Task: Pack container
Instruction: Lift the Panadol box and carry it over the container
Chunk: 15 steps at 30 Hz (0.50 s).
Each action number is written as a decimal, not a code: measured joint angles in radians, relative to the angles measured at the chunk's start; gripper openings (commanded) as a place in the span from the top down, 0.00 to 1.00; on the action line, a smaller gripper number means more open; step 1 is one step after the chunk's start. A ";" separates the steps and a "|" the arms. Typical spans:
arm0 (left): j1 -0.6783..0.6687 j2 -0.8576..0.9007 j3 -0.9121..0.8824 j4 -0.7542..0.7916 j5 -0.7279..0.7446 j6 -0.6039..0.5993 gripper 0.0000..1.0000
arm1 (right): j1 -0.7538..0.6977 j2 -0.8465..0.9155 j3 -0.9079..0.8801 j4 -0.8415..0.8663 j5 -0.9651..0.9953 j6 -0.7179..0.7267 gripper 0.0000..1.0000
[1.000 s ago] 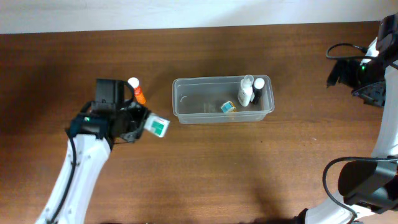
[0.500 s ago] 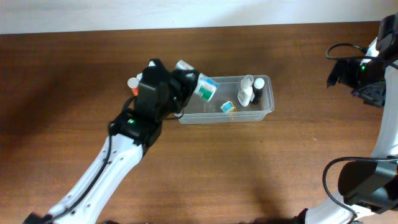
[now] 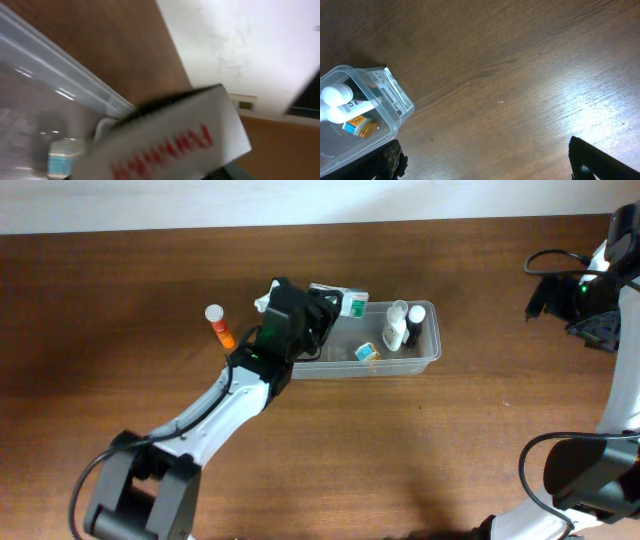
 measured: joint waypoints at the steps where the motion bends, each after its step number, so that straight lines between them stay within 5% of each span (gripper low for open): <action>1: 0.000 0.007 0.000 -0.001 0.000 0.000 0.50 | 0.000 0.000 0.000 0.000 0.000 0.000 0.02; 15: -0.002 0.011 0.000 -0.054 0.024 0.001 0.45 | 0.000 0.000 0.000 0.000 0.000 0.000 0.02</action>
